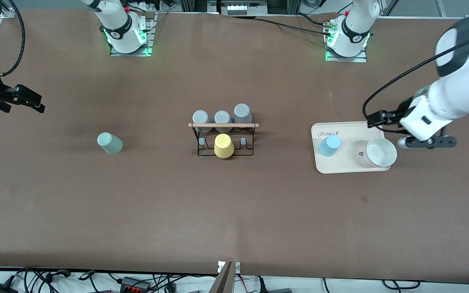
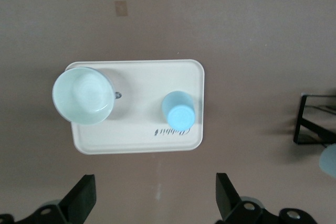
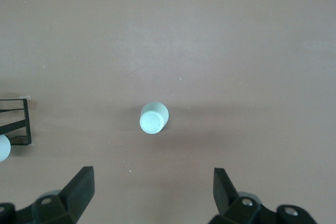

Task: Hang scattered cups on rack with three cups
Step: 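Reach the left gripper down to the light blue cup on the tray, then close the left gripper on the light blue cup and lift it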

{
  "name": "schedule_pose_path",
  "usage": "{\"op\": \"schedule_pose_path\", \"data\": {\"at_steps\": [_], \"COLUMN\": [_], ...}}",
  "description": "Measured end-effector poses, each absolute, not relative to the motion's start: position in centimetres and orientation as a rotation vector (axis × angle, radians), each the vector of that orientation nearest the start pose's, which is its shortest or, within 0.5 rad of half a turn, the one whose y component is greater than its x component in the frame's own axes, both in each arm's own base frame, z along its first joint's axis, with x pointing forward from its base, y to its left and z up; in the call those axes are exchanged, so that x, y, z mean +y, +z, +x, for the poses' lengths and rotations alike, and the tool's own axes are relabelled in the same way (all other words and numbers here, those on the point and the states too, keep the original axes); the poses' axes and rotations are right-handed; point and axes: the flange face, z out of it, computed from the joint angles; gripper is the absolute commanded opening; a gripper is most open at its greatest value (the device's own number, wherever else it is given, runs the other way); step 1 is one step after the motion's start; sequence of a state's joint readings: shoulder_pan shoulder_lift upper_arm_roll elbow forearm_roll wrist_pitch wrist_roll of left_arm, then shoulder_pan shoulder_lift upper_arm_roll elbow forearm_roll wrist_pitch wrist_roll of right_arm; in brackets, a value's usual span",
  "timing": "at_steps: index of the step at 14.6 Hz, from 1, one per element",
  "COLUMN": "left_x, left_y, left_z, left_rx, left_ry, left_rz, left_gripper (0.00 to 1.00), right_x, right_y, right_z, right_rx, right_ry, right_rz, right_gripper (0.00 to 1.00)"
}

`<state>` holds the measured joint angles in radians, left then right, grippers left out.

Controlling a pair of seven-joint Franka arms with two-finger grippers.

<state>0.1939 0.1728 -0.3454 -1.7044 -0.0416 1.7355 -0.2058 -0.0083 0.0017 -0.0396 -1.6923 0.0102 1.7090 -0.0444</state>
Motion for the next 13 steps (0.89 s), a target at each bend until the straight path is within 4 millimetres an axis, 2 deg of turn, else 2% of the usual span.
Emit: {"op": "schedule_pose_path", "data": {"at_steps": [3, 6, 11, 13], "left_x": [-10.4, -10.5, -11.9, -13.0], "left_y": [42.2, 36.8, 29.5, 27.6], "left_z": [58.2, 57.0, 54.9, 54.2], "left_rx": [-0.133, -0.173, -0.25, -0.251], "left_ry": [0.214, 0.222, 0.139, 0.148], "left_rz": [-3.21, -3.208, -3.232, -3.236], "left_gripper": [1.0, 1.0, 1.0, 1.0], "right_x": [-2.6, -2.6, -2.6, -2.6], "right_y": [57.7, 57.7, 57.7, 57.6], "right_z": [56.3, 56.3, 56.3, 56.3], "right_rx": [0.008, 0.008, 0.008, 0.008], "right_ry": [-0.022, -0.021, -0.02, -0.019], "right_rz": [-3.132, -3.132, -3.132, -3.132], "right_gripper": [1.0, 1.0, 1.0, 1.0]}}
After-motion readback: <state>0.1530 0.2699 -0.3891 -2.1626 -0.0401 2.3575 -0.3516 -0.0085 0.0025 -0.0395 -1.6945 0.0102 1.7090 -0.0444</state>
